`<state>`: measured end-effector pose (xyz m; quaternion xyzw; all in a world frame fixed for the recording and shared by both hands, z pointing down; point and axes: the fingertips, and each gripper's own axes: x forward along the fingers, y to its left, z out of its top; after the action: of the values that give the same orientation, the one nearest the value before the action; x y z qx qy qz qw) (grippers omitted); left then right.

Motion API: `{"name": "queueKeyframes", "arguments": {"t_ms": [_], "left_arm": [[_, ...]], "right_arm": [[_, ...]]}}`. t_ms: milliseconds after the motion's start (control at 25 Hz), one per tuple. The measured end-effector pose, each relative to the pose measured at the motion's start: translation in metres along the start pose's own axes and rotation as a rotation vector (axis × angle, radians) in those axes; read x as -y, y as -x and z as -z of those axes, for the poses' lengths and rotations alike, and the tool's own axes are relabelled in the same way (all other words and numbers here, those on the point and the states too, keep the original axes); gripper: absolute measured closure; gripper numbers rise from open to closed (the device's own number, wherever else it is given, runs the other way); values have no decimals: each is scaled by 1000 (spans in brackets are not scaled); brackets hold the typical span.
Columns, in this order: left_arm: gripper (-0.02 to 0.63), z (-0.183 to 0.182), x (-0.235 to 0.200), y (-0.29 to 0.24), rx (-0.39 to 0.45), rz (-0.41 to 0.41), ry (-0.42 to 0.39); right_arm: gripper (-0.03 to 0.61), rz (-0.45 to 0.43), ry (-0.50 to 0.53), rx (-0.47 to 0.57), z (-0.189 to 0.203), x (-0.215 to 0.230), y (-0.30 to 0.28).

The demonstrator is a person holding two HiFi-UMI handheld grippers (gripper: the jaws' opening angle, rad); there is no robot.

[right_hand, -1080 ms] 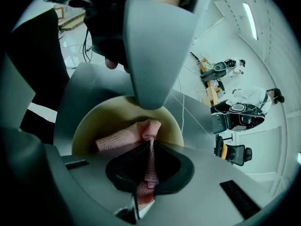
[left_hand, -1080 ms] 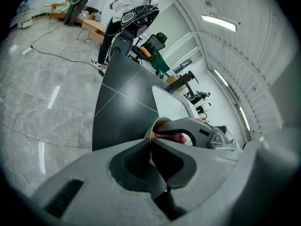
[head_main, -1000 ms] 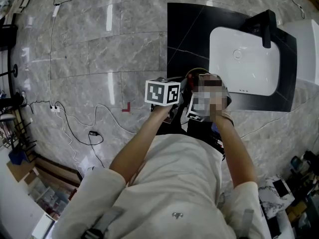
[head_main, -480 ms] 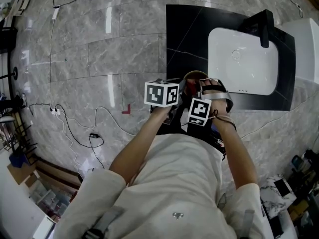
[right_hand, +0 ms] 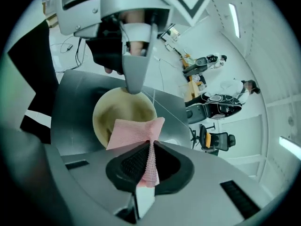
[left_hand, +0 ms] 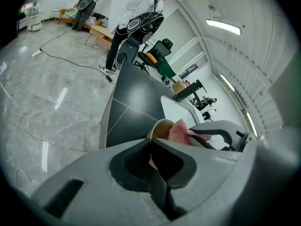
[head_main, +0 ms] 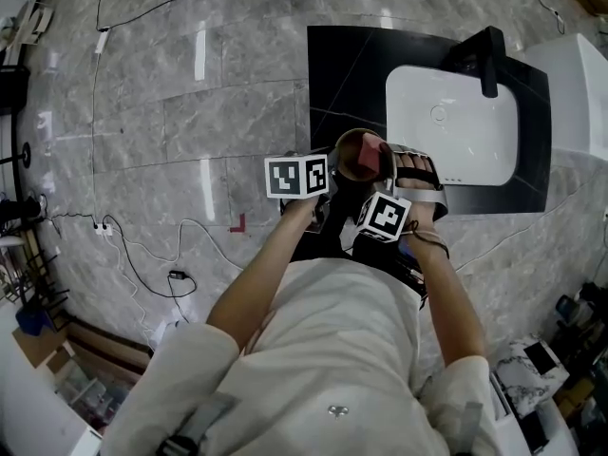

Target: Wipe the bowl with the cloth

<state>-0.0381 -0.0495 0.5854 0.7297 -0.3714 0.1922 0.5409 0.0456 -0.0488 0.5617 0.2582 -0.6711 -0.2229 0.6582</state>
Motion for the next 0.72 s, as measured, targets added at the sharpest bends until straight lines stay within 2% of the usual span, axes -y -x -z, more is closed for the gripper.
{"name": "queueKeyframes", "arguments": {"t_ms": [320, 600, 640, 720], "left_arm": [[597, -23, 0, -9, 43, -17, -9], [591, -26, 2, -7, 11, -29, -77], [576, -26, 3, -7, 13, -21, -85], [469, -26, 7, -6, 20, 6, -92]], "right_arm": [[563, 99, -185, 3, 27, 55, 24], [563, 93, -395, 60, 34, 77, 47], [563, 88, -427, 72, 35, 78, 49], [563, 79, -473, 86, 38, 79, 53]]}}
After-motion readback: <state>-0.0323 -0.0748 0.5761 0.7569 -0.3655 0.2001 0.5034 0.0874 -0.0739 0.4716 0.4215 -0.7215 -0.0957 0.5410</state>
